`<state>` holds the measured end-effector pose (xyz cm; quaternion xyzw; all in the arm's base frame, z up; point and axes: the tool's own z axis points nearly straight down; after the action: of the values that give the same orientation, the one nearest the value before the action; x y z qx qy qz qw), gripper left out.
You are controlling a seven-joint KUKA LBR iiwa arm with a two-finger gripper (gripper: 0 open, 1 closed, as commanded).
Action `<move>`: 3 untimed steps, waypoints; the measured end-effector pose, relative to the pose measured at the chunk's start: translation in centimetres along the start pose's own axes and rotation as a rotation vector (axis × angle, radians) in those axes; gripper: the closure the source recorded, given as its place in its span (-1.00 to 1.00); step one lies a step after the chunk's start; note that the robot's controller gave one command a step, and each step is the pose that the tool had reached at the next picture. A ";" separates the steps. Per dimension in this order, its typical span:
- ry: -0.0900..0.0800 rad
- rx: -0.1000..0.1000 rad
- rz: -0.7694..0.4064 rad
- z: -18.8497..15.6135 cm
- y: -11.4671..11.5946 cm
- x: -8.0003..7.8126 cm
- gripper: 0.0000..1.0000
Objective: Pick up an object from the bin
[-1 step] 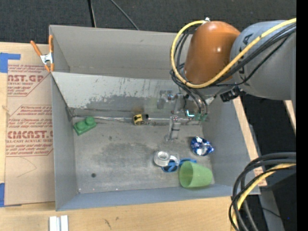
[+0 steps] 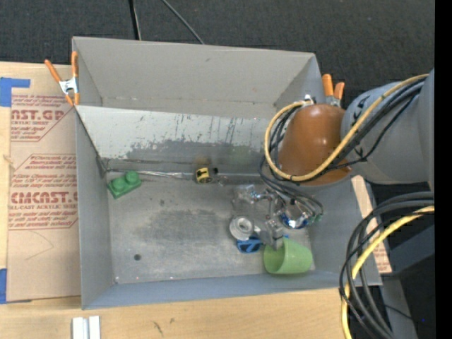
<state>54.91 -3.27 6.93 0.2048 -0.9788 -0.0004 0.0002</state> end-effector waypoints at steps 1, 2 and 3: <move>-0.007 -0.002 -0.383 -1.3 -8.2 6.3 -1.00; -0.039 0.003 -0.841 -0.8 -5.8 8.0 -1.00; -0.030 0.018 -0.839 -0.7 -6.8 8.4 1.00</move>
Offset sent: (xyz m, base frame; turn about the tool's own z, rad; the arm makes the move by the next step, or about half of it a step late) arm -0.0266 -0.1044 0.0125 -0.3852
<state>49.89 -12.86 7.67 0.5856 -0.8105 0.0050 -0.0159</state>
